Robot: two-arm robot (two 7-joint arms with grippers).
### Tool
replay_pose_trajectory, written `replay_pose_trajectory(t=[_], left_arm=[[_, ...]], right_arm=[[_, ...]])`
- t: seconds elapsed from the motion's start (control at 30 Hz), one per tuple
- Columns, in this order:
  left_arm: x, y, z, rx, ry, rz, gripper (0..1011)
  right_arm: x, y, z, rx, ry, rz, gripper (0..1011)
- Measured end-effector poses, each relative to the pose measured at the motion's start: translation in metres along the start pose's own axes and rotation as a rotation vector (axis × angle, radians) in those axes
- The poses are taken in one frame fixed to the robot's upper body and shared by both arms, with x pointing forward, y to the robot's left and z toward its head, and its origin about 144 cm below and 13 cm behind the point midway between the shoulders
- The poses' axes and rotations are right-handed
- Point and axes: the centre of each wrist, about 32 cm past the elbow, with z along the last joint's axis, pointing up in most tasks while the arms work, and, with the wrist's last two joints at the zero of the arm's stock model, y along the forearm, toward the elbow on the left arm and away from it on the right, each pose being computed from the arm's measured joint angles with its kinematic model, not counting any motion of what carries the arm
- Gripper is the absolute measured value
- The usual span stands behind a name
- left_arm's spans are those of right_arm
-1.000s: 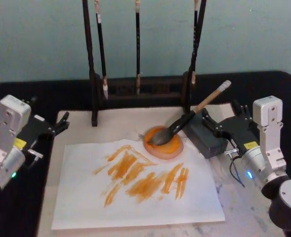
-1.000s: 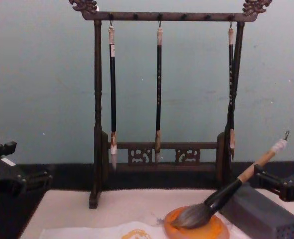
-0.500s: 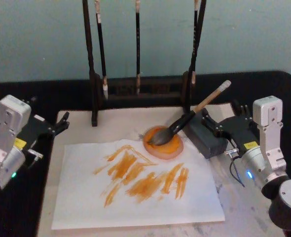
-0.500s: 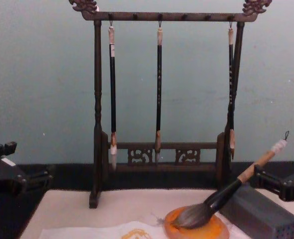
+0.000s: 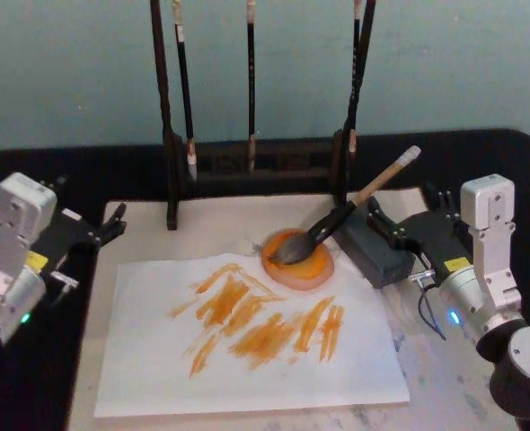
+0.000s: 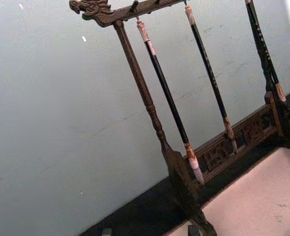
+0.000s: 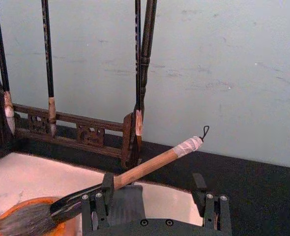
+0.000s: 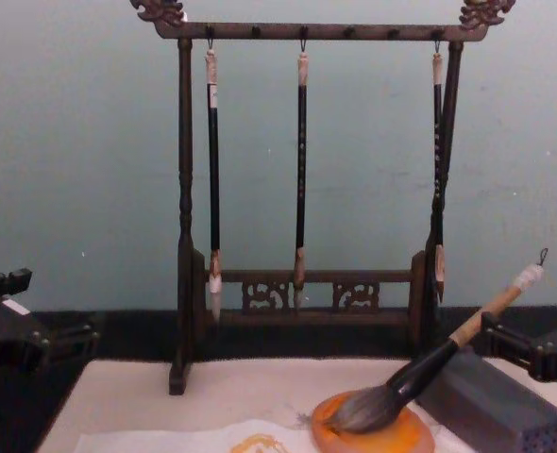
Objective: Pick up the brush from the inkstone, write on the paper, then place the brush back to its original position.
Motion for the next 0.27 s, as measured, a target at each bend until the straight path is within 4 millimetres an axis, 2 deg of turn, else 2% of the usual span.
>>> replay_pose_trajectory(t=[0.27], left_arm=[[0.0000, 0.0000, 0.0000, 0.000, 0.000, 0.000, 1001]], right_arm=[[0.0000, 0.0000, 0.0000, 0.000, 0.000, 0.000, 1000]])
